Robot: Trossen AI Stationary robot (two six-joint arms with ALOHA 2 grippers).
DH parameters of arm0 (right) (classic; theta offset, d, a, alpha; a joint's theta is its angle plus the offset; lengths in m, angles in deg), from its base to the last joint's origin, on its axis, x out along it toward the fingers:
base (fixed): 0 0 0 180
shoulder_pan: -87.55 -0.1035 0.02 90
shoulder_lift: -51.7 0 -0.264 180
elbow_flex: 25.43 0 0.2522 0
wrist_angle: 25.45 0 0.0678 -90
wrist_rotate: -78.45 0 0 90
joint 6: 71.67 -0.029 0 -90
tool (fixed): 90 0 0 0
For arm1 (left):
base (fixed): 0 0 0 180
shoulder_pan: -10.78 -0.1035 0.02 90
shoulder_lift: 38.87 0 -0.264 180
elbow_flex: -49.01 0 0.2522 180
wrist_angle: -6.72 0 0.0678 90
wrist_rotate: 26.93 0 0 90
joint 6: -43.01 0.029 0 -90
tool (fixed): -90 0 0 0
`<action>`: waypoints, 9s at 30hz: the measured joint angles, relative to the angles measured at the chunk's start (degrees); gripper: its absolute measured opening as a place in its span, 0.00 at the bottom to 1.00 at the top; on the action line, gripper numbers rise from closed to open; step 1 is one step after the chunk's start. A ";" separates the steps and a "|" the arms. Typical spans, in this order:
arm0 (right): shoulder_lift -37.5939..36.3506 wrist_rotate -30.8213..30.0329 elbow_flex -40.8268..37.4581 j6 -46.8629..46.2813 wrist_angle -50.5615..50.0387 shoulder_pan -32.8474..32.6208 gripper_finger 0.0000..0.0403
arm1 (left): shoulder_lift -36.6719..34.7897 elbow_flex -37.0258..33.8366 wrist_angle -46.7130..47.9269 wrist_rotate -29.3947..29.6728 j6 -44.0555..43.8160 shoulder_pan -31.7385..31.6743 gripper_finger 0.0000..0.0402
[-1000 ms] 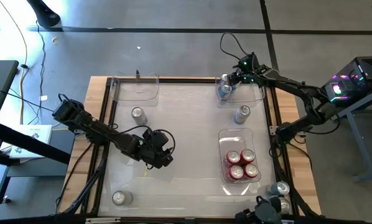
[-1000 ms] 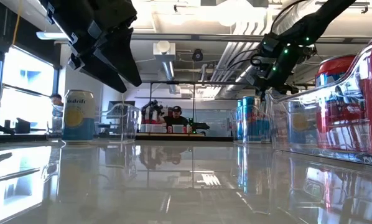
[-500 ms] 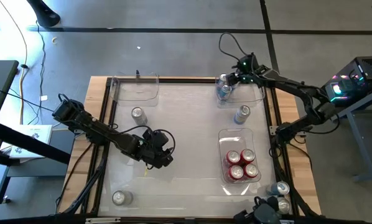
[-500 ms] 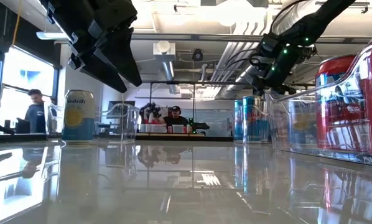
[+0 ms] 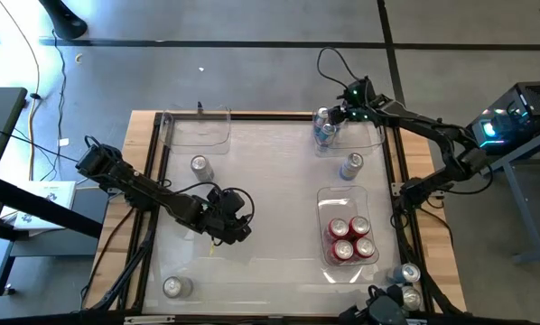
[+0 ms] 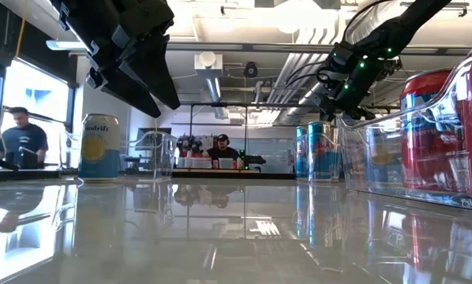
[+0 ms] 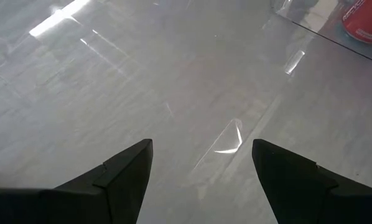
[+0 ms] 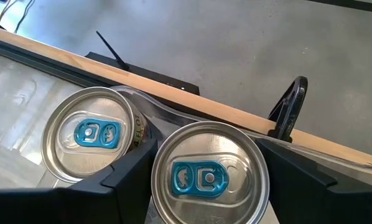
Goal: Sort soda cans
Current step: Put the top left blue soda can into the top right transparent bin, then adjust the blue soda cans on the top right transparent bin
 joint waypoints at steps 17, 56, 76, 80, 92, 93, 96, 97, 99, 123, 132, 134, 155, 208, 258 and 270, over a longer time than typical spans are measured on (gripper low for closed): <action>0.00 4.39 0.00 4.29 0.54 0.09 0.66 | 0.00 0.01 -0.01 0.00 -0.06 0.01 0.67; -3.74 5.92 0.11 10.94 -6.13 -0.04 0.68 | 0.01 0.01 -0.26 0.02 -0.06 0.00 0.67; -4.44 6.11 0.00 9.04 -5.66 -0.64 0.68 | 0.00 0.01 -0.37 0.02 -0.06 0.00 0.67; -4.44 6.18 0.00 8.19 -4.29 -0.66 0.68 | 0.00 0.02 -0.39 0.02 -0.06 0.00 0.67; -4.08 6.38 0.00 6.81 -6.91 -0.78 0.68 | 0.00 0.00 -0.39 0.04 -0.04 0.00 0.67; -3.90 6.42 0.02 6.80 -6.84 -0.88 0.68 | 0.00 0.00 -0.39 0.04 -0.04 0.00 0.67; -3.37 6.42 0.04 6.83 -5.95 -1.40 0.68 | 0.02 0.01 -0.39 0.04 -0.04 0.00 0.67; -3.28 6.40 0.04 6.84 -5.68 -1.56 0.68 | 0.02 0.01 -0.39 0.04 -0.04 0.00 0.67; -3.26 6.36 0.04 6.96 -4.91 -1.81 0.68 | 0.01 0.01 -0.39 0.04 -0.03 0.00 0.67; -4.13 5.25 0.00 4.01 -4.55 -1.87 0.68 | 0.01 0.01 -0.39 0.03 -0.04 -0.25 0.67; -1.83 3.80 0.20 4.23 -4.64 -3.33 0.68 | 0.02 0.00 -0.37 -0.34 -0.04 -1.05 0.67; -1.70 3.27 0.22 4.24 -4.67 -3.37 0.68 | 0.01 0.00 -0.38 -0.45 -0.04 -1.05 0.67; -4.44 3.08 0.02 5.72 -9.32 -3.39 0.68 | 0.02 0.01 -0.42 -0.87 -0.05 -1.03 0.67; -8.76 4.92 -0.33 14.09 -8.64 -2.08 0.57 | 0.02 0.00 -0.44 -0.96 -0.08 -1.01 0.67; -2.26 2.87 0.04 14.98 -6.27 -0.71 0.56 | 0.02 0.00 -0.42 -1.22 -0.08 -1.01 0.67; -2.05 -2.95 -0.14 14.57 -2.95 -0.57 0.56 | 0.02 0.00 -0.42 -1.25 -0.08 -1.01 0.67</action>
